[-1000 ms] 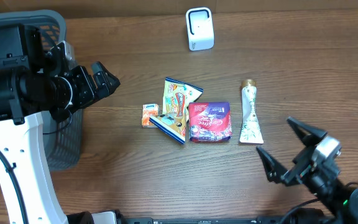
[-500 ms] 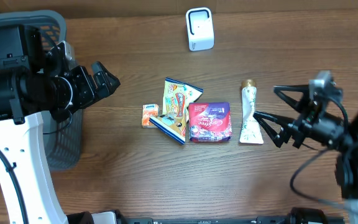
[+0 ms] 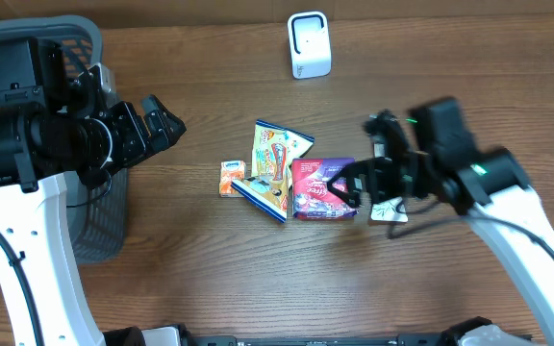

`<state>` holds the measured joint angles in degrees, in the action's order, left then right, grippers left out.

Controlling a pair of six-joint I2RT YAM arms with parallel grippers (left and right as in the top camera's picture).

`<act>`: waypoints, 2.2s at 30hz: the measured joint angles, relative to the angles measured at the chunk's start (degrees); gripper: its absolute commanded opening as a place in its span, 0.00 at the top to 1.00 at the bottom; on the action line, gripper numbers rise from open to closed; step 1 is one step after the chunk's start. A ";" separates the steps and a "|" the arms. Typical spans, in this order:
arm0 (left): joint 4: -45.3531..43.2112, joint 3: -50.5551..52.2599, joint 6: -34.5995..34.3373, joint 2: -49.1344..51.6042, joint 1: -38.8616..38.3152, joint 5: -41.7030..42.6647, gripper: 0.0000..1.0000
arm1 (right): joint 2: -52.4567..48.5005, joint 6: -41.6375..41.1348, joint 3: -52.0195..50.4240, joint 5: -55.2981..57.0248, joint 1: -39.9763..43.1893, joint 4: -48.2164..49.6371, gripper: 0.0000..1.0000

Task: Scan the item barcode
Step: 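Reach the right gripper to the red-and-purple box and grasp it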

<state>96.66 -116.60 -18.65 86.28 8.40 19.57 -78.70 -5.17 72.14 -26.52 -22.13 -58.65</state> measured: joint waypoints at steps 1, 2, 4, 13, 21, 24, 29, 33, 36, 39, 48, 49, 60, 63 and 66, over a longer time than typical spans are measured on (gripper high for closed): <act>-0.02 0.00 0.00 0.00 0.00 0.00 0.00 | -1.25 -0.02 1.38 1.60 -1.01 -0.87 0.00; 0.04 0.00 0.00 0.00 0.00 0.00 0.00 | -4.33 -0.22 4.85 5.29 -3.65 -1.95 0.00; 0.02 0.00 0.00 0.00 0.00 0.00 0.00 | -8.00 -0.35 7.76 8.83 -7.02 -0.79 0.00; 0.00 0.00 0.00 0.00 0.00 0.02 0.00 | -22.71 1.31 8.81 26.49 -22.23 -0.02 0.00; 0.00 0.00 0.00 0.00 0.00 0.00 0.00 | -30.58 1.55 8.81 40.61 -29.35 -0.50 0.00; 0.00 0.00 0.00 0.00 0.00 0.00 0.00 | -31.58 1.60 8.79 42.25 -29.29 0.79 0.00; 0.00 0.00 0.00 0.00 0.00 0.00 0.00 | -33.59 1.81 7.87 46.23 -29.29 3.52 0.00; 0.00 0.00 0.00 0.00 0.00 0.00 0.00 | -33.92 1.79 7.43 47.56 -29.24 5.33 0.01; 0.00 0.00 0.00 0.00 0.00 0.00 0.00 | -35.32 1.99 6.71 48.37 -29.05 5.29 0.13; 0.02 0.00 0.00 0.00 0.00 0.00 0.00 | -35.74 2.19 6.40 49.46 -28.81 4.68 0.28; 0.00 0.00 0.00 0.00 0.00 0.00 0.00 | -35.56 1.70 6.40 52.24 -27.71 3.52 0.96; 0.00 0.00 0.00 0.00 0.00 0.00 0.00 | -35.58 1.77 6.51 52.41 -27.63 2.80 0.96; 0.00 0.00 0.00 0.00 0.00 0.00 0.00 | -37.18 0.04 24.09 37.42 -20.79 -18.08 0.96; -0.02 0.00 0.00 0.00 0.00 0.00 0.00 | -36.87 2.01 33.33 26.38 -14.86 -23.63 0.96; 0.00 0.00 0.00 0.00 0.00 0.00 0.00 | -35.76 6.32 36.63 16.41 -8.76 -28.33 0.96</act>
<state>96.66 -116.60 -18.65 86.28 8.40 19.57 -114.45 1.15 108.77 -10.11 -30.89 -86.98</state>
